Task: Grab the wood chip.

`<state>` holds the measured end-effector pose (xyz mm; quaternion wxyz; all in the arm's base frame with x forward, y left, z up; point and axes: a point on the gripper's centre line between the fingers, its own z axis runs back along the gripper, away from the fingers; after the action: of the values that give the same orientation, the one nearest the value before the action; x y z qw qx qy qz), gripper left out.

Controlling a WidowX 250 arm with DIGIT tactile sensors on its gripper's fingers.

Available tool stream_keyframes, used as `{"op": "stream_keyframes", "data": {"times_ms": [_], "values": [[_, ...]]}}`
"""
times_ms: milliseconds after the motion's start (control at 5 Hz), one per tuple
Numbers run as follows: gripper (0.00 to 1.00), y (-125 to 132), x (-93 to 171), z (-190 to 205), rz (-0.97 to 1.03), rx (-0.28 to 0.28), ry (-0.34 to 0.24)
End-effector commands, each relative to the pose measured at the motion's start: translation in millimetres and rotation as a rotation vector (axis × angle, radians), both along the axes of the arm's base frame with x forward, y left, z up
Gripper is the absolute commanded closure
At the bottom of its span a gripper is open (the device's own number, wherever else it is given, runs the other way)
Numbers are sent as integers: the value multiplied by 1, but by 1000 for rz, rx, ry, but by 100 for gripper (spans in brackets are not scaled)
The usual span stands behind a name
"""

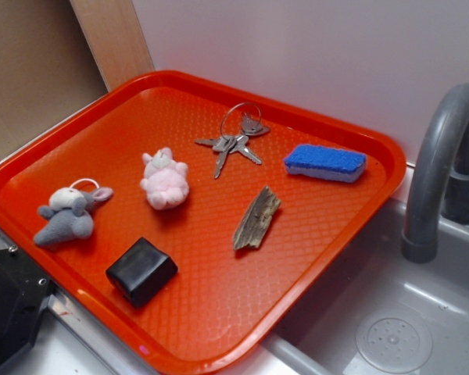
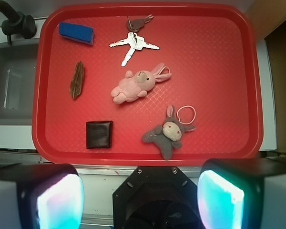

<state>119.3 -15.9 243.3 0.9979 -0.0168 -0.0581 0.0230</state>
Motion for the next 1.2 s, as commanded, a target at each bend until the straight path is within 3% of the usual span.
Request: {"op": "stream_keyframes", "data": {"times_ms": [0,600,1000], "values": [[0,0,0,0,0,0,0],[0,-73,71,-29,204,-30,-147],[0,-95,124,-111,292,45,-203]]}}
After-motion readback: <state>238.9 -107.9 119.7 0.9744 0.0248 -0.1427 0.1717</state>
